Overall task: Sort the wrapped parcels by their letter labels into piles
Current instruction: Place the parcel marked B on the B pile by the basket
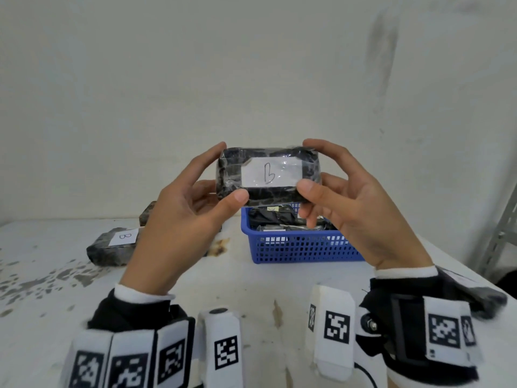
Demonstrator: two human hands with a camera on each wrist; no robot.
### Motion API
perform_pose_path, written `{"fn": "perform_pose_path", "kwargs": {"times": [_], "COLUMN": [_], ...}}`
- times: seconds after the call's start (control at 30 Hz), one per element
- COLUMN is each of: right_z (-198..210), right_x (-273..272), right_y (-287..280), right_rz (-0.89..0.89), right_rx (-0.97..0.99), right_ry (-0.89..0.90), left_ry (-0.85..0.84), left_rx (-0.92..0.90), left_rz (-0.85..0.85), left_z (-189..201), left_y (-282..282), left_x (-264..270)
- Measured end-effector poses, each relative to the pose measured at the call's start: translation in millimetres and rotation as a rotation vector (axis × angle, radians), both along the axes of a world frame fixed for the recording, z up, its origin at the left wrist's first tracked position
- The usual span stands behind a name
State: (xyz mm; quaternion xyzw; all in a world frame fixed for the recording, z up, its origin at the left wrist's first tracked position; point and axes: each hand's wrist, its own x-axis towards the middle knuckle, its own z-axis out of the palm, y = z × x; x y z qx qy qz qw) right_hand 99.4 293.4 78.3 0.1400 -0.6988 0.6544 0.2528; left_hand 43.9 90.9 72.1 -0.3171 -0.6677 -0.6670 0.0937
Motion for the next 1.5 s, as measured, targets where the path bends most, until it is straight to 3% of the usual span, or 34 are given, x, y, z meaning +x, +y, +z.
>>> {"fn": "perform_pose_path", "kwargs": {"times": [0.5, 0.97, 1.5], "right_z": [-16.5, -29.5, -36.1], "right_x": [-5.3, -9.3, -16.0], "right_y": [-16.0, -21.8, -19.6], "right_rz": [-0.074, -0.131, -0.151], "right_rx": [-0.022, -0.072, -0.041], "right_ry": [0.028, -0.035, -0.003], "left_ry": [-0.071, -0.087, -0.136], "left_rx": [0.127, 0.131, 0.269], "left_rz": [-0.001, 0.052, -0.045], "left_z": [-15.3, -31.0, -40.5], "left_y": [5.1, 20.6, 19.7], "left_x": [-2.8, -5.9, -17.4]}}
